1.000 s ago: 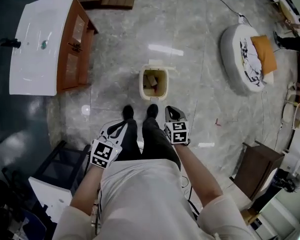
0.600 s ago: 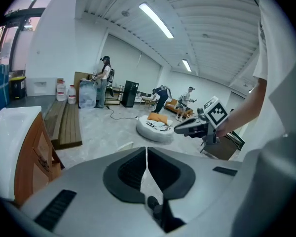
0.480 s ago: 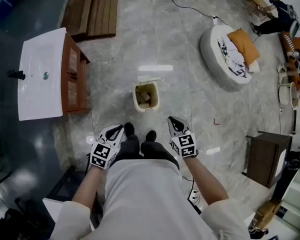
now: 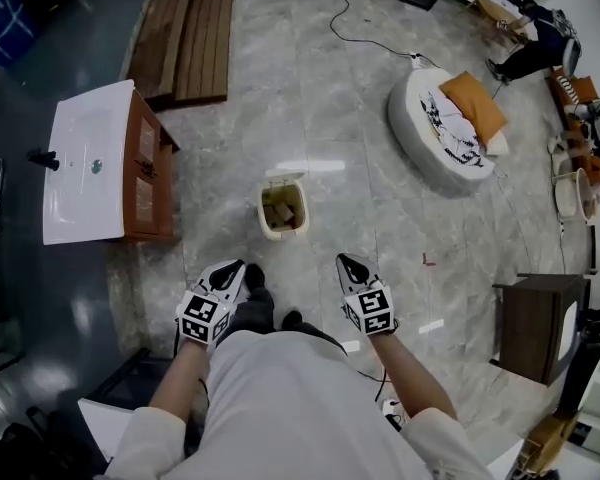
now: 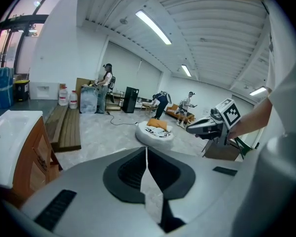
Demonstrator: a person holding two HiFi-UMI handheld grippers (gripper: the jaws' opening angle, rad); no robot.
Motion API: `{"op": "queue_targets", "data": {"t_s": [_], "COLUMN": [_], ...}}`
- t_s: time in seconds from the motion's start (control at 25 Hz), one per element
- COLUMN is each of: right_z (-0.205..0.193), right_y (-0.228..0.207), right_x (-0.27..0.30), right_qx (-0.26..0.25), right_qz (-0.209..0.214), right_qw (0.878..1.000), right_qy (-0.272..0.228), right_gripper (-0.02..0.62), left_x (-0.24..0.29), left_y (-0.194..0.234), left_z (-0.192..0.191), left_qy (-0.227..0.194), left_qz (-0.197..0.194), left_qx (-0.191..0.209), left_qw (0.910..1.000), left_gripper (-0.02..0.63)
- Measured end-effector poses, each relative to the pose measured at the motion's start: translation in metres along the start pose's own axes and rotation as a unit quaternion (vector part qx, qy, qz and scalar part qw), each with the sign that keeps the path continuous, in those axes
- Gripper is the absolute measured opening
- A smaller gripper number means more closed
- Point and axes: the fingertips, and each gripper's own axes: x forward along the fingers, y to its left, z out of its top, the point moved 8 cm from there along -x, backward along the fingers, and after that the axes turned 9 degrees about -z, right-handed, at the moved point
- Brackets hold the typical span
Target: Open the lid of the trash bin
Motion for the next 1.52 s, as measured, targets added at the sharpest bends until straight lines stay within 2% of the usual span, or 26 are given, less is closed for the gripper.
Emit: {"op": "queue_targets", "data": {"t_s": [0.24, 0.48, 0.76, 1.04, 1.2, 1.52], "right_z": [-0.023, -0.041, -0.061, -0.068, -0.065, -0.051], "right_y": [-0.009, -0.014, -0.017, 0.0, 0.011, 0.039], "right_x": [-0.05, -0.095, -0.136, -0.151, -0.158, -0.178], "right_qx": [0.012, 0.01, 0.012, 0.017, 0.02, 0.024], "right_qz": [0.013, 0.013, 0.035, 0.039, 0.027, 0.005], "right_qw": [1.0, 0.999, 0.998, 0.998, 0.998, 0.995], "right_qy": [-0.017, -0.044, -0.046, -0.048, -0.057, -0.095], "right_gripper": [0.029, 0.029, 0.029, 0.029, 0.03, 0.029], "left_x": [-0.018, -0.036, -0.06, -0.089, -0.105, -0.133], "left_y": [-0.042, -0.09, -0.149, -0.163, -0.162, -0.162], "left_z": [-0.007, -0.025, -0.037, -0.049, -0.048, -0.039], "left_qy": [-0.032, -0.052, -0.062, -0.069, -0.082, -0.087], "left_qz": [0.017, 0.025, 0.037, 0.053, 0.055, 0.042], "left_qx": [-0.031, -0.023, -0.01, -0.009, -0.005, 0.036], "left_qw": [0.9989, 0.9981, 0.9973, 0.9962, 0.9951, 0.9947], "left_gripper": [0.023, 0.023, 0.023, 0.023, 0.023, 0.023]}}
